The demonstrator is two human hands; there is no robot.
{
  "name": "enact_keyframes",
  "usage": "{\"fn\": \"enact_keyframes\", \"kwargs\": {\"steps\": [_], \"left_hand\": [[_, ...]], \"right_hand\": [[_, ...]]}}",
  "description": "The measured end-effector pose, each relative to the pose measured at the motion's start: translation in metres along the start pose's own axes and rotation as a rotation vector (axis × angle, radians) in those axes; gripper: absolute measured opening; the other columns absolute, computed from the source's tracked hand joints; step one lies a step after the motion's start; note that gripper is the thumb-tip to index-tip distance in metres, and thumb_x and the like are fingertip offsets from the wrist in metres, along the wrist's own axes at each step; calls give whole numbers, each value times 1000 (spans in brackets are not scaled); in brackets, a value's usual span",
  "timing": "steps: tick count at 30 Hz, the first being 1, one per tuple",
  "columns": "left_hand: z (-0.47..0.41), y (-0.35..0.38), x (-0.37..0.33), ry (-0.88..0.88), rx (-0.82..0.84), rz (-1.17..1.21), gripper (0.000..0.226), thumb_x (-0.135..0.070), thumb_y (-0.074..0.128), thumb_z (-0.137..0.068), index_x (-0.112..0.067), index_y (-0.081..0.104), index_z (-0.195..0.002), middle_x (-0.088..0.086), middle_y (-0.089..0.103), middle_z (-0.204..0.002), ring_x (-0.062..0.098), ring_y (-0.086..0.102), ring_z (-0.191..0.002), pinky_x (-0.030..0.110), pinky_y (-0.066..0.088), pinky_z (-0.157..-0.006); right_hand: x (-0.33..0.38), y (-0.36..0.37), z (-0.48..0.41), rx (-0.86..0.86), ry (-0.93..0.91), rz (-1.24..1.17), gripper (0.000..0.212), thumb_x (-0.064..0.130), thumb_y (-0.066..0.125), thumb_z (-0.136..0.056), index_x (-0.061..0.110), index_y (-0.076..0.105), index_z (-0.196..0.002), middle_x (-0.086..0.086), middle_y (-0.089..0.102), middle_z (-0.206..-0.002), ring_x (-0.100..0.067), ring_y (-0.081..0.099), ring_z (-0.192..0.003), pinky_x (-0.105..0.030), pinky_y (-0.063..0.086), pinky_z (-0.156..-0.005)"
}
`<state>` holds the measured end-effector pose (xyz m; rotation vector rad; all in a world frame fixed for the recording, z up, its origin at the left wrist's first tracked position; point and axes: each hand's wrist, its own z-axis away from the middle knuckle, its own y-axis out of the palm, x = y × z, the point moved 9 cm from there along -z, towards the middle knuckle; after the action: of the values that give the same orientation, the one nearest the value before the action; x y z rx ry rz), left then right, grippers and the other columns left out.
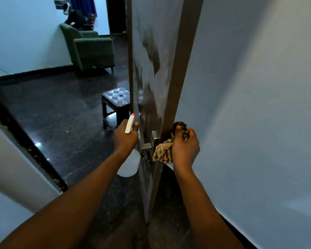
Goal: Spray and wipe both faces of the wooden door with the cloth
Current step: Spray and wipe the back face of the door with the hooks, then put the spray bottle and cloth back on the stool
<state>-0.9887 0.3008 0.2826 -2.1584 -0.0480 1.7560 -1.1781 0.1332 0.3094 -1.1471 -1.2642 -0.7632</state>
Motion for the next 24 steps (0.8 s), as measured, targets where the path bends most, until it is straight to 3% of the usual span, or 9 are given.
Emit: {"fn": "enact_keyframes", "kwargs": {"steps": [3, 8, 11, 13, 16, 20, 24], "left_hand": [[3, 30, -19, 30, 43, 19, 16, -32, 55, -92, -19, 60, -101, 4, 64, -86, 18, 63, -78, 34, 55, -67], [1, 78, -35, 37, 116, 50, 25, -35, 56, -91, -17, 59, -108, 3, 64, -91, 15, 63, -79, 30, 55, -65], [-3, 102, -46, 45, 148, 85, 22, -32, 58, -91, -19, 58, -108, 1, 64, -89, 14, 63, -76, 20, 48, -58], [-6, 120, -53, 40, 173, 109, 21, -32, 59, -90, -23, 57, -109, -1, 63, -88, 14, 63, -73, 21, 52, -57], [-14, 145, -60, 35, 206, 116, 23, -30, 60, -90, -21, 58, -111, 0, 65, -89, 14, 64, -71, 19, 52, -57], [-34, 169, -63, 27, 215, 153, 28, -31, 62, -89, -22, 58, -114, 1, 66, -96, 18, 67, -79, 32, 59, -67], [-53, 187, -63, 2, 200, 174, 24, -33, 62, -88, -24, 57, -109, 3, 67, -98, 21, 68, -83, 44, 59, -75]], "right_hand": [[-5, -25, -13, -89, 4, 9, 23, 35, 51, -102, 17, 63, -109, 11, 56, -87, -2, 51, -73, -13, 33, -62], [-21, -64, -41, -253, 28, -53, 39, 53, 47, -99, 20, 63, -113, 6, 66, -104, -13, 60, -95, -29, 48, -87], [-26, -87, -65, -316, 23, -49, 40, 59, 50, -95, 22, 62, -107, 6, 66, -99, -13, 61, -92, -29, 47, -84], [-28, -104, -80, -349, 16, -54, 41, 59, 53, -94, 21, 63, -107, 7, 65, -96, -12, 59, -90, -24, 42, -81], [-35, -128, -102, -408, -1, -74, 49, 60, 55, -92, 18, 65, -115, 4, 68, -105, -12, 62, -96, -26, 46, -86], [-38, -146, -139, -435, 1, -45, 55, 60, 53, -93, 14, 63, -123, -1, 68, -117, -13, 59, -101, -26, 44, -91], [-40, -174, -181, -482, -26, 5, 60, 66, 47, -93, 12, 65, -112, -6, 70, -109, -24, 63, -103, -38, 50, -93]]}}
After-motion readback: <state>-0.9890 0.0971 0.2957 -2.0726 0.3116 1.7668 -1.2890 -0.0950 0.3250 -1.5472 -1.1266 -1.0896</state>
